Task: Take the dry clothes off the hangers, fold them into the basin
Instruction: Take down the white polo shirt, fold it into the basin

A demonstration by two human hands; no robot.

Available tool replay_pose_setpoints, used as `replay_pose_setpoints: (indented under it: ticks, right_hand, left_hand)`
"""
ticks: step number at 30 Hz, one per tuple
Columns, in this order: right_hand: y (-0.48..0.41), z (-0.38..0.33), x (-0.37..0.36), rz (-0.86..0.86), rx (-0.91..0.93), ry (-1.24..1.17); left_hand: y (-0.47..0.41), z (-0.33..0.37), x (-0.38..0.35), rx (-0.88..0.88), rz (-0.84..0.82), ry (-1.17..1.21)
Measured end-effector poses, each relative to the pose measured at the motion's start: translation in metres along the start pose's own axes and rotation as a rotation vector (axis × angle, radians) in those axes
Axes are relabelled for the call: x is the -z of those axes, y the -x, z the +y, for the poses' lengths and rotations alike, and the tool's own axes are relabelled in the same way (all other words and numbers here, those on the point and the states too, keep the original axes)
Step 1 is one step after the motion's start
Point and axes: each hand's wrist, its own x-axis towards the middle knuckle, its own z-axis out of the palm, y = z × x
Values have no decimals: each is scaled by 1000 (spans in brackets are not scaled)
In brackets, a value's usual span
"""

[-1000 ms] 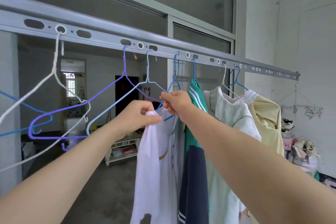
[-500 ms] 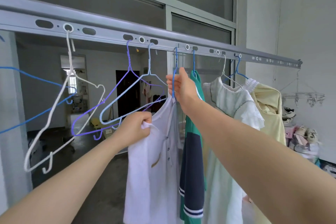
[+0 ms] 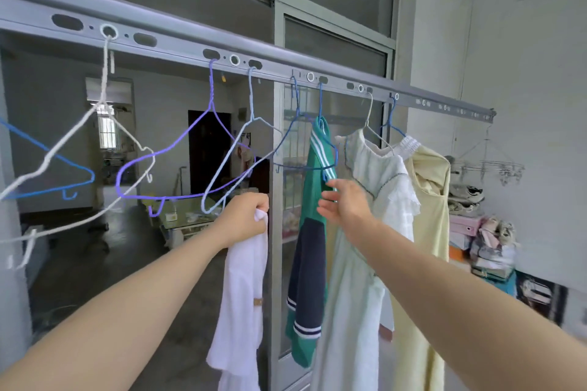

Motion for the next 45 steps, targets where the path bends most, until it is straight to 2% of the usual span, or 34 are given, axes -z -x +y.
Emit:
replay_pose_setpoints:
  ticks: [5, 8, 12, 15, 19, 25, 29, 32, 38, 42, 45]
  right_hand:
    - [39, 40, 41, -333, -105, 544]
    - [59, 71, 63, -573, -172, 750]
    - [77, 99, 94, -895, -250, 914]
    - [99, 119, 121, -948, -288, 1026]
    - [117, 141, 162, -831, -302, 1178]
    - [139, 144, 253, -417, -211, 1509]
    - [152, 120, 326, -235, -233, 1564]
    - [168, 100, 364, -117, -225, 1442]
    - [192, 87, 382, 169, -158, 1235]
    - [198, 80, 386, 269, -223, 1192]
    - [197, 76, 387, 319, -249, 1130]
  left_hand:
    - [28, 47, -4, 63, -310, 198]
    - [51, 78, -11, 91, -476, 360]
    - [70, 114, -19, 126, -551, 489]
    - [86, 133, -32, 142, -597, 537]
    - [89, 161, -52, 88, -623, 551]
    - [85, 181, -91, 49, -706, 476]
    - [92, 177, -124, 73, -778, 353]
    - [97, 181, -154, 91, -785, 334]
    - [100, 179, -200, 3, -799, 93]
    - [90, 170, -225, -53, -730, -85]
    - [81, 162, -240, 9, -670, -58]
